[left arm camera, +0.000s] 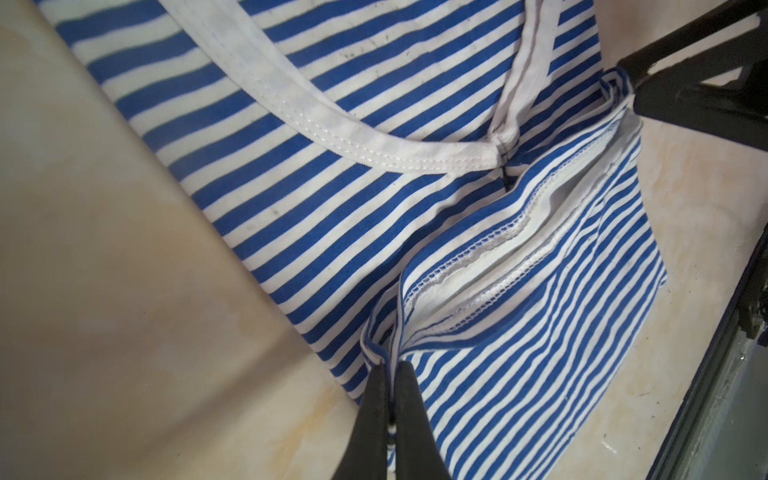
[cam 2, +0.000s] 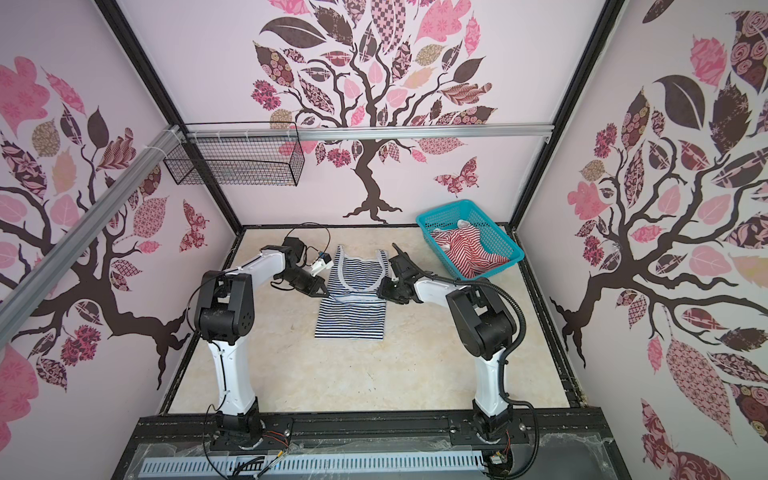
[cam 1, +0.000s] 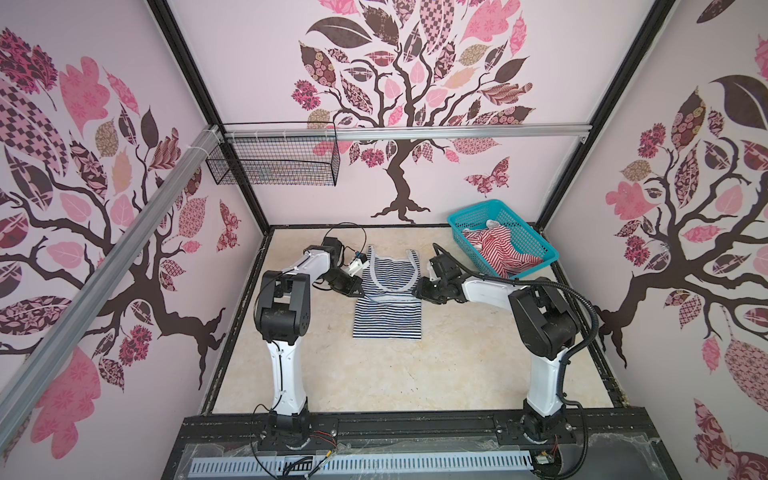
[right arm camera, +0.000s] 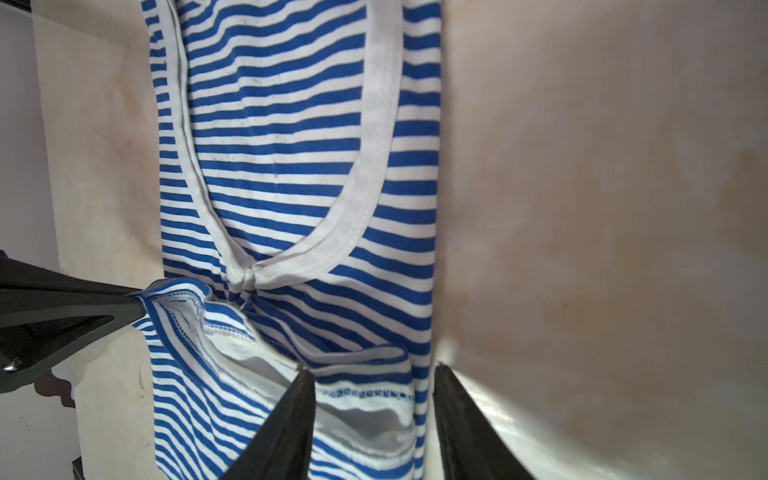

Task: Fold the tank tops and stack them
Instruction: 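Pull the folded hem farther from the robot with both grippers, smoothing the fold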

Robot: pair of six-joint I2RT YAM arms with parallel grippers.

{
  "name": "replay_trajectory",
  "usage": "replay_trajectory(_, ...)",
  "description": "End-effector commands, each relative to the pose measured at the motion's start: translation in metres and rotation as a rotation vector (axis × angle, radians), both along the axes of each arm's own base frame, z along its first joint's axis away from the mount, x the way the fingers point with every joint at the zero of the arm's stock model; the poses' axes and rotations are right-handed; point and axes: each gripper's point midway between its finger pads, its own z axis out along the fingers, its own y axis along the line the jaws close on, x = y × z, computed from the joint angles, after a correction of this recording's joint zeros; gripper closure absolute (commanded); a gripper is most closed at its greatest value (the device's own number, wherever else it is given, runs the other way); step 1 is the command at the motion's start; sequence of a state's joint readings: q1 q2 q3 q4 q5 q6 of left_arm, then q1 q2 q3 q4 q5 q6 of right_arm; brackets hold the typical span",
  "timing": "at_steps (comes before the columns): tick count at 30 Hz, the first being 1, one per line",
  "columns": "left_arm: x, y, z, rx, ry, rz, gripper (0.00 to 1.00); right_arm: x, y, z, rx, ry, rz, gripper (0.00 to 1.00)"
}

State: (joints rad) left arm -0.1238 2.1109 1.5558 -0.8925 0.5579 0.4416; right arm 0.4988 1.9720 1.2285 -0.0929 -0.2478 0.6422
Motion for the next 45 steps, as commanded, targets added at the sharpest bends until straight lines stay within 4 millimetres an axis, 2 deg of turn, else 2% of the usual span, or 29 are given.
replay_trajectory(1, 0.009, -0.005, 0.026, -0.041, -0.056, 0.005, 0.96, -0.002, 0.002, 0.003, 0.015, -0.003, 0.015, 0.53)
replay_trajectory(7, 0.009, -0.004, 0.024, -0.039, -0.050, 0.012, 0.96, 0.000, 0.011, 0.003, 0.056, 0.000, 0.036, 0.61)
replay_trajectory(12, 0.010, -0.005, 0.025, -0.042, -0.050, 0.017, 0.96, 0.000, 0.009, -0.002, 0.041, 0.011, 0.031, 0.59)
replay_trajectory(14, 0.010, -0.005, 0.025, -0.043, -0.051, 0.017, 0.96, -0.001, 0.009, -0.003, 0.043, 0.012, 0.034, 0.61)
replay_trajectory(18, 0.011, -0.005, 0.024, -0.043, -0.048, 0.019, 0.96, -0.002, 0.009, -0.003, 0.047, 0.012, 0.036, 0.77)
replay_trajectory(22, 0.013, -0.006, 0.026, -0.048, -0.050, 0.027, 0.97, -0.002, 0.010, -0.001, 0.047, 0.010, 0.042, 0.98)
replay_trajectory(23, 0.013, -0.006, 0.026, -0.050, -0.051, 0.027, 0.97, -0.003, 0.010, 0.000, 0.047, 0.008, 0.045, 1.00)
replay_trajectory(28, 0.012, -0.007, 0.039, -0.059, -0.073, 0.027, 0.98, -0.004, 0.007, 0.027, 0.067, -0.034, 0.036, 1.00)
replay_trajectory(34, 0.017, -0.008, 0.067, -0.082, -0.154, 0.049, 0.97, -0.005, 0.004, 0.068, 0.117, -0.096, -0.001, 1.00)
replay_trajectory(39, 0.024, -0.011, 0.084, -0.100, -0.182, 0.051, 0.97, -0.003, 0.002, 0.086, 0.124, -0.126, -0.018, 1.00)
replay_trajectory(45, 0.038, -0.012, 0.079, -0.100, -0.182, 0.062, 0.96, 0.005, 0.000, 0.090, 0.103, -0.134, -0.039, 1.00)
